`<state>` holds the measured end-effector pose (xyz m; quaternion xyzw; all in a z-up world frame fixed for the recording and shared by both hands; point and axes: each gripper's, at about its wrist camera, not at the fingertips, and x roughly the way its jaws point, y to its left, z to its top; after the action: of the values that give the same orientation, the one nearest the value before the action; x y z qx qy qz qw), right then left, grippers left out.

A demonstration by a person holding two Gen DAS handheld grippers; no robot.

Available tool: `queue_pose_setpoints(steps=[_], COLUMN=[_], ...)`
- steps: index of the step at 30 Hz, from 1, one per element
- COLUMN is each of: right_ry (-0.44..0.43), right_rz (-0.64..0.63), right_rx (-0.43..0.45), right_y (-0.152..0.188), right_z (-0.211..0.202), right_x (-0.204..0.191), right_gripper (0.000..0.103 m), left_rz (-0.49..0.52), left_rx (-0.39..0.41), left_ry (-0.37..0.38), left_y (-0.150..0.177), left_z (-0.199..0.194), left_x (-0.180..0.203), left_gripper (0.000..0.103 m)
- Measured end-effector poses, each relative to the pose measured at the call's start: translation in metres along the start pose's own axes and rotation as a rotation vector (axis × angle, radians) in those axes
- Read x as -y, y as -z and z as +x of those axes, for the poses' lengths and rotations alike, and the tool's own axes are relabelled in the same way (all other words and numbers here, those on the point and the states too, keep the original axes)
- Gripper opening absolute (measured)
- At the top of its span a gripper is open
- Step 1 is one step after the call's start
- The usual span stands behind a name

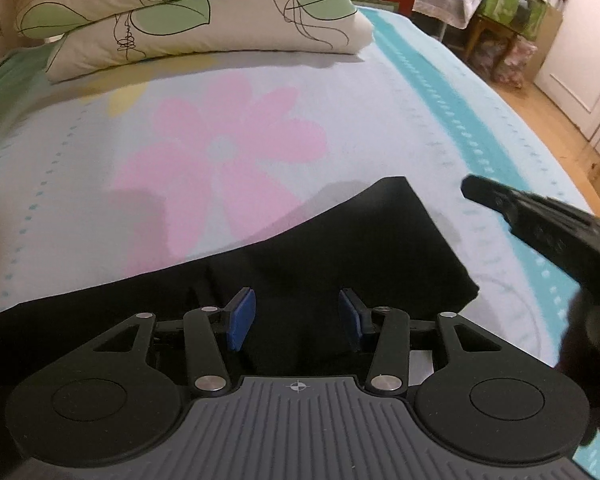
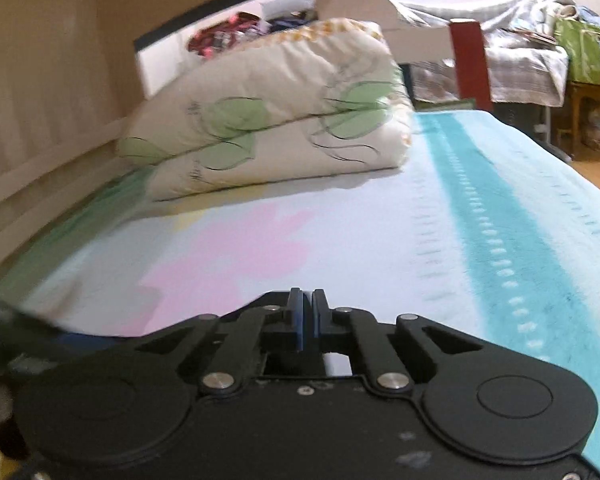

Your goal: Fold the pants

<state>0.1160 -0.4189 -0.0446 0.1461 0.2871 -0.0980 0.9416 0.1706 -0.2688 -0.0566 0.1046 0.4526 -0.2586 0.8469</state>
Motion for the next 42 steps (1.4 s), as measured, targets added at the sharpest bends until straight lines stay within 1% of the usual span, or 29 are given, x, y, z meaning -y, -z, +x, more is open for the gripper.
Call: queue_pose_setpoints(steps=[3,5,6,9,11,12,14,16,17,18,19,21,24,26,28,29,31,32,33,34,36,39,40,42], right_ry=[-0.018,-0.032,-0.041,-0.049,-0.059,-0.060,-0.061,-0.067,-0.067,-0.067,-0.063,-0.063,-0.080,-0.097,-0.101,-0.087,-0.011,-0.001,-0.013,-0.013,-0.003,-0.047,-0.061,-0.069], right_rz=[0.013,-0.036,-0.064,-0.152,-0.196,-0.227,-0.246,-0.236,-0.231,-0.230,-0.227,-0.209,-0.175,-0.165,-0.162,-0.158,-0.135,-0.100,-0.069,-0.048,-0.042,-0.038,-0.047,-0.105], right_rx=[-0.029,-0.053,-0.074,-0.176,-0.162,-0.163,-0.165,-0.166,-0.166,-0.165,-0.164,-0.142,-0.073,-0.065,-0.078,-0.100,-0.194,-0.202,-0.191,-0.195,-0.154,-0.105,-0.099,-0.099], right_y=[0.000,0.012,0.018,0.039,0.050,0.051,0.051,0.050,0.050,0.048,0.045,0.037,0.022,0.013,0.007,0.006,0.010,0.013,0.011,0.008,0.003,0.002,0.005,0.016], right_z=[0.018,0.020,0.022,0.035,0.034,0.033,0.033,0.033,0.033,0.032,0.034,0.029,0.019,0.024,0.038,0.047,0.078,0.086,0.087,0.085,0.072,0.044,0.034,0.016], right_x=[0.001,-0.008,-0.012,-0.024,-0.030,-0.034,-0.036,-0.033,-0.032,-0.030,-0.029,-0.028,-0.026,-0.026,-0.026,-0.025,-0.018,-0.009,-0.004,0.000,0.000,-0.002,-0.005,-0.012], right_gripper=[0.007,0.007,0.007,0.006,0.006,0.006,0.007,0.005,0.004,0.004,0.005,0.008,0.008,0.008,0.008,0.008,0.008,0.009,0.015,0.016,0.016,0.016,0.016,0.016], left_rz=[-0.009,-0.009,-0.010,-0.023,-0.023,-0.021,-0.015,0.002,0.010,0.011,-0.001,0.003,0.017,0.009,0.004,0.010,0.027,0.032,0.033,0.031,0.022,0.029,0.030,0.033], left_rx=[0.003,0.008,0.010,0.013,0.006,0.003,0.009,0.011,-0.008,-0.046,-0.082,-0.036,-0.030,-0.027,-0.018,-0.012,-0.002,0.002,0.004,0.005,0.007,0.013,0.014,0.018], left_ry=[-0.005,-0.013,-0.014,-0.006,0.002,0.004,0.000,-0.033,-0.059,-0.077,-0.069,-0.037,-0.039,-0.044,-0.048,-0.050,-0.042,-0.036,-0.030,-0.025,-0.017,-0.018,-0.018,-0.016], left_y=[-0.001,-0.001,-0.001,-0.001,-0.001,-0.001,0.000,0.003,0.005,0.009,0.014,0.021,0.022,0.023,0.023,0.025,0.029,0.031,0.032,0.032,0.032,0.034,0.034,0.035], left_z=[-0.001,0.000,0.000,0.003,0.007,0.009,0.013,0.020,0.025,0.033,0.040,0.038,0.037,0.038,0.037,0.036,0.035,0.034,0.033,0.033,0.033,0.031,0.031,0.031], left_x=[-0.002,0.000,0.000,0.001,0.002,0.004,0.005,0.003,0.001,-0.002,-0.008,-0.014,-0.013,-0.011,-0.010,-0.010,-0.010,-0.011,-0.012,-0.013,-0.016,-0.016,-0.016,-0.016], left_gripper=[0.045,0.045,0.045,0.045,0.045,0.045,0.045,0.045,0.045,0.044,0.044,0.044,0.044,0.044,0.044,0.044,0.044,0.044,0.044,0.044,0.044,0.044,0.044,0.044])
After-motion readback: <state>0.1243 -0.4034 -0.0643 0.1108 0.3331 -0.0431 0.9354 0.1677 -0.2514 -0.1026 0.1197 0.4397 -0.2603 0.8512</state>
